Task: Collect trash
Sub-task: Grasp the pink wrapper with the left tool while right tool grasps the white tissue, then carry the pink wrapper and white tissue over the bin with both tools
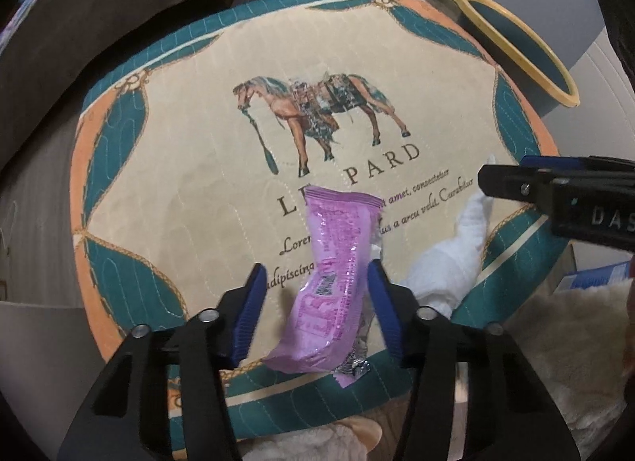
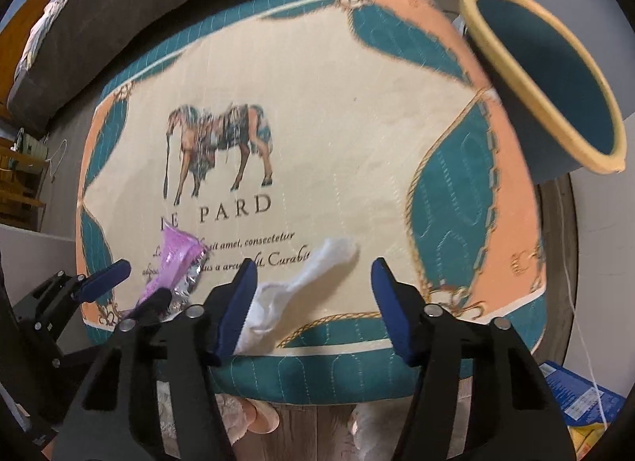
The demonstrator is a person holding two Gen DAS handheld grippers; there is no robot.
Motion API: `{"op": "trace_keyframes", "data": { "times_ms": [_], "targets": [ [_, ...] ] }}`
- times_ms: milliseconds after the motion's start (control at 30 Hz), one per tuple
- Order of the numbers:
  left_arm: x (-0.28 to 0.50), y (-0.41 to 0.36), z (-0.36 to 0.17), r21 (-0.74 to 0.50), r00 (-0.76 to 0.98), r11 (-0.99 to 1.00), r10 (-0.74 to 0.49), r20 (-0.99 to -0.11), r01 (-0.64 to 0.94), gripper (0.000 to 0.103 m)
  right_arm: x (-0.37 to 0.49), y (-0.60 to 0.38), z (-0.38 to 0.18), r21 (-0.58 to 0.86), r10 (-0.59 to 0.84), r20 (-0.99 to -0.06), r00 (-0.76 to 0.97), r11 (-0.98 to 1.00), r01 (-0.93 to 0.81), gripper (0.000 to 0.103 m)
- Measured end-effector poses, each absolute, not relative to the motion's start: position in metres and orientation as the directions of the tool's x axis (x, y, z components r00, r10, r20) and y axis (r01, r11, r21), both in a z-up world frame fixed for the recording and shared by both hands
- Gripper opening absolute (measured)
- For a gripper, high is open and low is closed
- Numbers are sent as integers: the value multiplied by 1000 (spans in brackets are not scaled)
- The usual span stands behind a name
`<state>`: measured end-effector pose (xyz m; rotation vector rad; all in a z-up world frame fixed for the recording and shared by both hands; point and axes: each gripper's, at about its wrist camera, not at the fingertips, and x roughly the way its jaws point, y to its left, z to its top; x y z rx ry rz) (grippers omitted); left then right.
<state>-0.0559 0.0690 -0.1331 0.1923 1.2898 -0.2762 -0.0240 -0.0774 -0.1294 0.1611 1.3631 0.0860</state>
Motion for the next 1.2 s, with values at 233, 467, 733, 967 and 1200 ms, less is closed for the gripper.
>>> {"op": "trace_keyframes", "data": {
  "times_ms": [233,467,733,967,1200],
  "targets": [
    [-50,70,-141,5,225,948,-70,-972,317,16,-19,-69,-137,167,167,-969,182,986,-13,7],
    [-31,93,-128,-22,283,975,-86,-955,223,15,2,-72,-114,191,191,-930,314,981,-29,3],
    [-22,119,-121,-36,308,991,-74,-948,126,15,-14,-73,-126,167,158,-963,218,986,20,47],
    [-22,119,-120,-37,314,990,-79,-946,137,15,-28,-61,-148,180,175,-976,131,983,27,53],
    [-23,116,-117,-37,322,989,-81,-943,141,15,-20,-50,-149,180,183,-973,143,983,-31,4]
  ]
}}
